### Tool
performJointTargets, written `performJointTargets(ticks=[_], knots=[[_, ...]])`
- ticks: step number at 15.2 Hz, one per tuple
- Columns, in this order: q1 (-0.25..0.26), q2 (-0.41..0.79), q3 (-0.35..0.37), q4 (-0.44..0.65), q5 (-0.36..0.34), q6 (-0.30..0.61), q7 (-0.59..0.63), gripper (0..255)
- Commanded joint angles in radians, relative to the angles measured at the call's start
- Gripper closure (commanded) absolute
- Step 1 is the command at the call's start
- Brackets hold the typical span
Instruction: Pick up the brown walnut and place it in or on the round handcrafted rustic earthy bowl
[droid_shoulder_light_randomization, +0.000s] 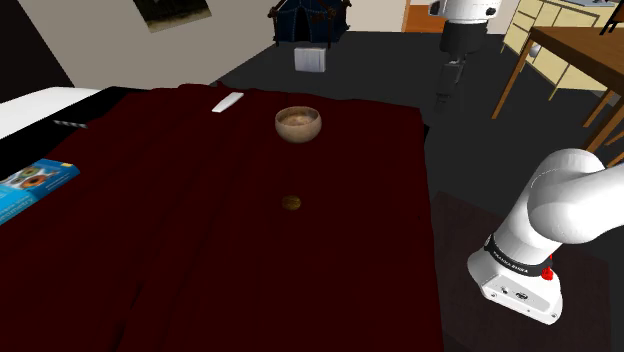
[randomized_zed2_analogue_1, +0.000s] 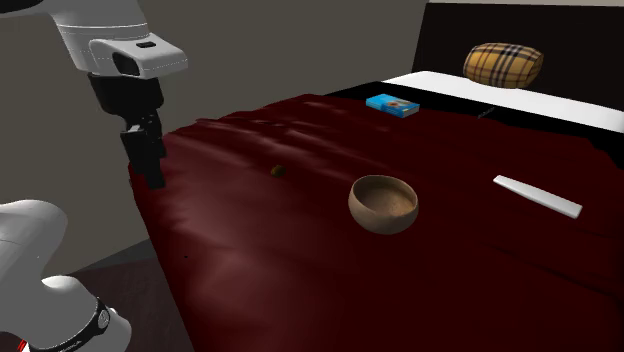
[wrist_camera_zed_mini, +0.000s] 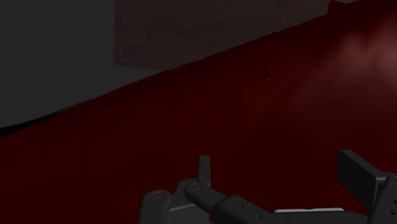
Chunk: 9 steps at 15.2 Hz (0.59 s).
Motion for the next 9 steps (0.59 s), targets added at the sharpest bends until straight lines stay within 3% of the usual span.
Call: performJointTargets(ticks=[1,9], knots=[[0.000,0.000,0.000,0.000,0.000,0.000,0.000,0],[0.037,0.168,0.145,-0.012,0.061,0.197,0.118,0]])
